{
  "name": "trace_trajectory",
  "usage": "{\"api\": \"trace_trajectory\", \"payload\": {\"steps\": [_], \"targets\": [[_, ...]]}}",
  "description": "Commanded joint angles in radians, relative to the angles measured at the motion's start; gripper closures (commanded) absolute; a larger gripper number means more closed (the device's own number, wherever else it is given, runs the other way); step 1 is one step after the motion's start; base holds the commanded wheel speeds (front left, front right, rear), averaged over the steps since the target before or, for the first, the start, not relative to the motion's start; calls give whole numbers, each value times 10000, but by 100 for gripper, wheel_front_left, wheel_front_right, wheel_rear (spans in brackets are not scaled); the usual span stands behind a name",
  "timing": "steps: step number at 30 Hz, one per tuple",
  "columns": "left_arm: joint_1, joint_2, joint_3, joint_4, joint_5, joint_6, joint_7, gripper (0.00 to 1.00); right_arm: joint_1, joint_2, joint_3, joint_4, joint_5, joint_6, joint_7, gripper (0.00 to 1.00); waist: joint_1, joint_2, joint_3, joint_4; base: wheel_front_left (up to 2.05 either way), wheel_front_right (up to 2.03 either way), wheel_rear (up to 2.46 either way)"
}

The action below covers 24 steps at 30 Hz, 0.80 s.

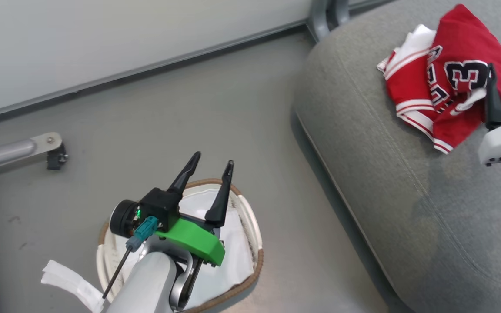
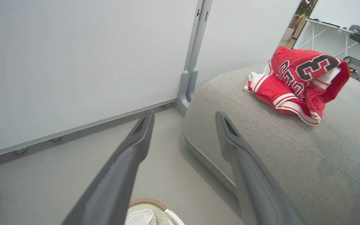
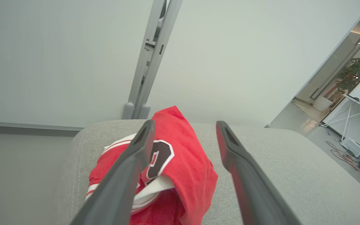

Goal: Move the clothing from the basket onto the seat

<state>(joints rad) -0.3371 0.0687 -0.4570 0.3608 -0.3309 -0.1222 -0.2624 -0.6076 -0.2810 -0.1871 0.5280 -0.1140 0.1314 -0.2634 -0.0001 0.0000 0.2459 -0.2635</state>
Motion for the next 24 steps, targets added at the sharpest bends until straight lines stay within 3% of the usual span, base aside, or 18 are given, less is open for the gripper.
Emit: {"api": "trace_trajectory", "payload": {"steps": [1, 11, 24], "targets": [[246, -61, 136, 66, -85, 58, -36, 0, -39, 26, 60, 57, 105, -14, -20, 0, 1, 0, -841, 934, 0, 0, 0], [1210, -124, 1775, -65, -108, 292, -23, 0, 423, 1008, 985, 199, 525, -14, -20, 0, 1, 0, -1662, 2034, 0, 0, 0], [2937, -166, 3934, -485, 106, 383, -23, 0, 2656, 2234, 1566, -811, 1118, -15, -20, 0, 1, 0, -2304, 2507, 0, 0, 0]]}}
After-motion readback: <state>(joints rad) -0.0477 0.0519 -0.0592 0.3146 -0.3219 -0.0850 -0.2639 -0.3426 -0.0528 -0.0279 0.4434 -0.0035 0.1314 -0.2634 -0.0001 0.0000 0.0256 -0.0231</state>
